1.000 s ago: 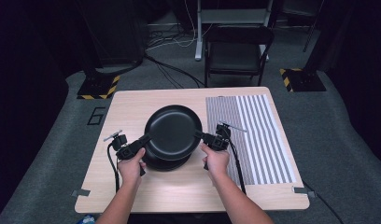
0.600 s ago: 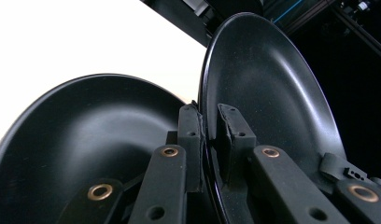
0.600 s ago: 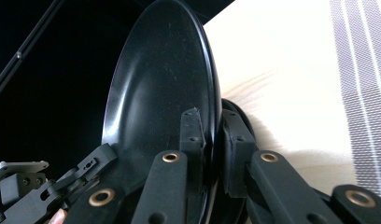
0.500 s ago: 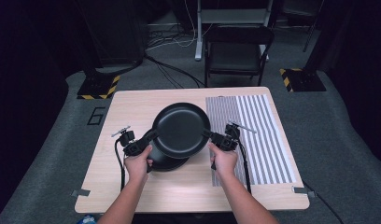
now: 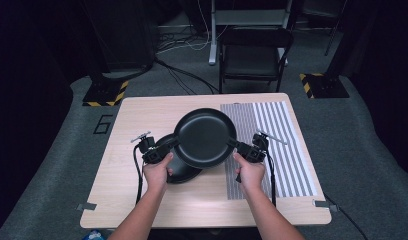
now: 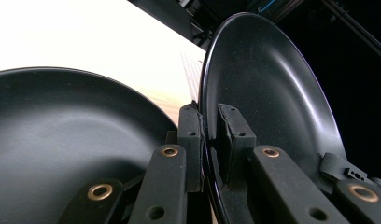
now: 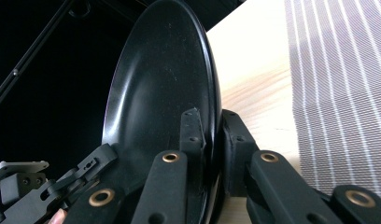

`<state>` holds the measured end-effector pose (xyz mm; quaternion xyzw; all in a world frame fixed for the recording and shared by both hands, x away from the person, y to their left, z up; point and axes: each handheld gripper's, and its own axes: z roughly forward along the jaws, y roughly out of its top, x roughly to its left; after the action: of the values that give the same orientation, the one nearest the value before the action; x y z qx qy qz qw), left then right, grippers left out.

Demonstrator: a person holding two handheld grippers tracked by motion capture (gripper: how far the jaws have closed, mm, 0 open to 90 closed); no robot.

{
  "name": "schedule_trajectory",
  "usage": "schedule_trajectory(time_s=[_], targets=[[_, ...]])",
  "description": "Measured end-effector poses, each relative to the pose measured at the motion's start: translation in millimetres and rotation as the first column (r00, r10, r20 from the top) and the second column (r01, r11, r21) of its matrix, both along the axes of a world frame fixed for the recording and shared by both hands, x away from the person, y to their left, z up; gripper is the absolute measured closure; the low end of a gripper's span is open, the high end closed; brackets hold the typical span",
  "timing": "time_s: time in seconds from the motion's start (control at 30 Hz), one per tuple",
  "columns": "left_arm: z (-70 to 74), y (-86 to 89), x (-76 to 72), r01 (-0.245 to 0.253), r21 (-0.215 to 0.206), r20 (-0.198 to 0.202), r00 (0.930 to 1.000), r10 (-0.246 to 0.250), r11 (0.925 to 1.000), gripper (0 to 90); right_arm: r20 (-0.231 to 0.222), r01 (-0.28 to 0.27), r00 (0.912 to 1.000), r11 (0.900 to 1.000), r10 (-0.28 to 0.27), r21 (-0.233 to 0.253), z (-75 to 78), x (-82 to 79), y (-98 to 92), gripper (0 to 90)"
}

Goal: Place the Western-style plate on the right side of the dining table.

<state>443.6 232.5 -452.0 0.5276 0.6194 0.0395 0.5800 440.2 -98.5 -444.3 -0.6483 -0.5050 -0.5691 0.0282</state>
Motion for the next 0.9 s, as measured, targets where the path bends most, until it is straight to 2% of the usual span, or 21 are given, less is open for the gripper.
schedule_trajectory(time_s=[0.2, 0.23, 0.3, 0.33, 0.37, 0.9], targets=[[2.0, -9.4, 3.3, 0.022, 0.003, 0.005, 0.9997, -0.022, 0.9998, 80.5, -0.002, 0.020, 0.9998, 1.000, -0.020, 0.004, 2.5, -3.3, -10.3, 81.0], [2.1, -10.6, 3.8, 0.026, 0.004, 0.002, 0.9997, -0.026, 0.9997, 80.6, 0.011, 0.020, 0.9998, 1.000, -0.020, -0.002, 1.9, -3.4, -12.1, 81.1], [2.0, -13.3, 5.1, 0.031, -0.002, 0.000, 0.9995, -0.031, 0.9995, 80.6, -0.002, 0.028, 0.9996, 1.000, -0.028, 0.004, 3.1, -4.4, -14.3, 81.0], [2.0, -14.8, 5.7, 0.032, -0.002, -0.001, 0.9995, -0.032, 0.9995, 80.6, 0.009, 0.026, 0.9996, 1.000, -0.026, -0.002, 2.5, -4.5, -16.0, 81.0], [2.1, -17.5, 6.4, 0.035, -0.006, -0.002, 0.9994, -0.035, 0.9994, 80.6, -0.004, 0.032, 0.9995, 0.999, -0.032, 0.001, 3.8, -5.4, -17.0, 81.0], [4.8, -47.6, 12.4, 0.077, 0.000, -0.001, 0.9970, -0.077, 0.9970, 80.6, -0.005, 0.070, 0.9975, 0.998, -0.070, 0.008, 5.1, -12.7, -48.1, 80.8]])
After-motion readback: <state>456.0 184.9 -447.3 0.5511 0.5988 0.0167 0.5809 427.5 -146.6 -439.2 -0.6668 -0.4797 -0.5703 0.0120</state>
